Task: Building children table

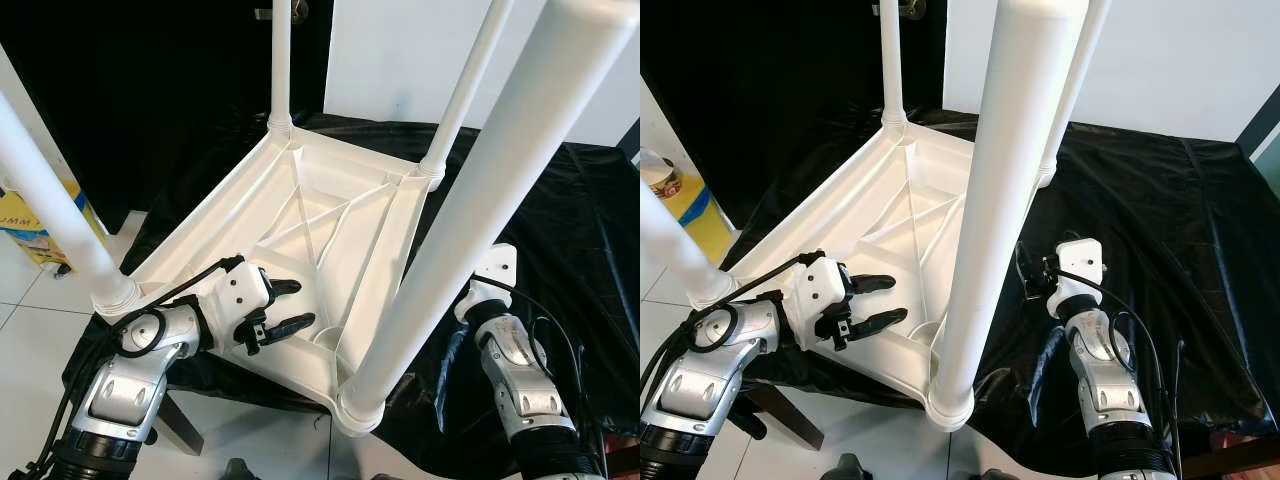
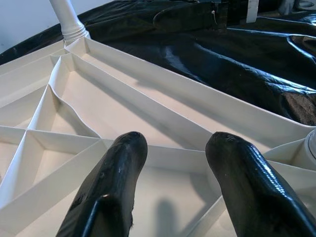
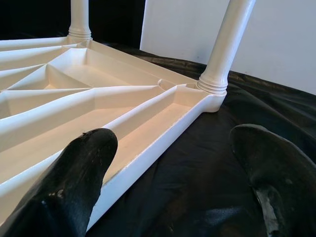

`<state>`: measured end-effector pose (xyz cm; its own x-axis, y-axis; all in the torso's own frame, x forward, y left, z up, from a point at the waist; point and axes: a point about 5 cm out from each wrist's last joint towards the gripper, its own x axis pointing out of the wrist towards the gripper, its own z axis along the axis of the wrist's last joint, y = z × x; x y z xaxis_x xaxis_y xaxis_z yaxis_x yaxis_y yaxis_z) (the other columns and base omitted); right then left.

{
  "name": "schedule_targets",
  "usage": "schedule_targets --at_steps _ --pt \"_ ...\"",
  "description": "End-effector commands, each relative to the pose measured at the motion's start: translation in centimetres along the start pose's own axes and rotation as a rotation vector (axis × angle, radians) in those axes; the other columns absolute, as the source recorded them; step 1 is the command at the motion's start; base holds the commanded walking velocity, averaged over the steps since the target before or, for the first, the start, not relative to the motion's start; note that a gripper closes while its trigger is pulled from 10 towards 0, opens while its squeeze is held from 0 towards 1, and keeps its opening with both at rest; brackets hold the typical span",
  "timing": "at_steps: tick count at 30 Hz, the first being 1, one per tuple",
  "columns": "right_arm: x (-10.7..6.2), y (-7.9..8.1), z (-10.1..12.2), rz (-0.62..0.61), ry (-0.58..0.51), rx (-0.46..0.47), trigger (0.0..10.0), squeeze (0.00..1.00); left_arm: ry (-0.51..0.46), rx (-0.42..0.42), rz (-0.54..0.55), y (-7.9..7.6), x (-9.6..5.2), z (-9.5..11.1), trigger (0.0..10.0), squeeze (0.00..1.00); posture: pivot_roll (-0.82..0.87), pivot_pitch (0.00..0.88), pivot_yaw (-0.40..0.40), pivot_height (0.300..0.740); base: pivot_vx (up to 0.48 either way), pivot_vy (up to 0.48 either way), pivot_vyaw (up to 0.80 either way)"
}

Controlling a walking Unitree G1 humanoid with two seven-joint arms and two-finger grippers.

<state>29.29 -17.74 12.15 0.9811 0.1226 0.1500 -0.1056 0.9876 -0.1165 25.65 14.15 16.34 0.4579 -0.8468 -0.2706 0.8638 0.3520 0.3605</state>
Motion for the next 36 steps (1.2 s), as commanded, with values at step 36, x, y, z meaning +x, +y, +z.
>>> schedule_targets --at_steps 36 --pt "-2.3 -2.4 0.1 -0.099 0.016 -0.074 10.0 0.00 -0.210 0.056 0.235 3.7 6.5 4.6 10.0 0.00 0.08 0.047 -0.082 0.740 0.000 0.000 0.00"
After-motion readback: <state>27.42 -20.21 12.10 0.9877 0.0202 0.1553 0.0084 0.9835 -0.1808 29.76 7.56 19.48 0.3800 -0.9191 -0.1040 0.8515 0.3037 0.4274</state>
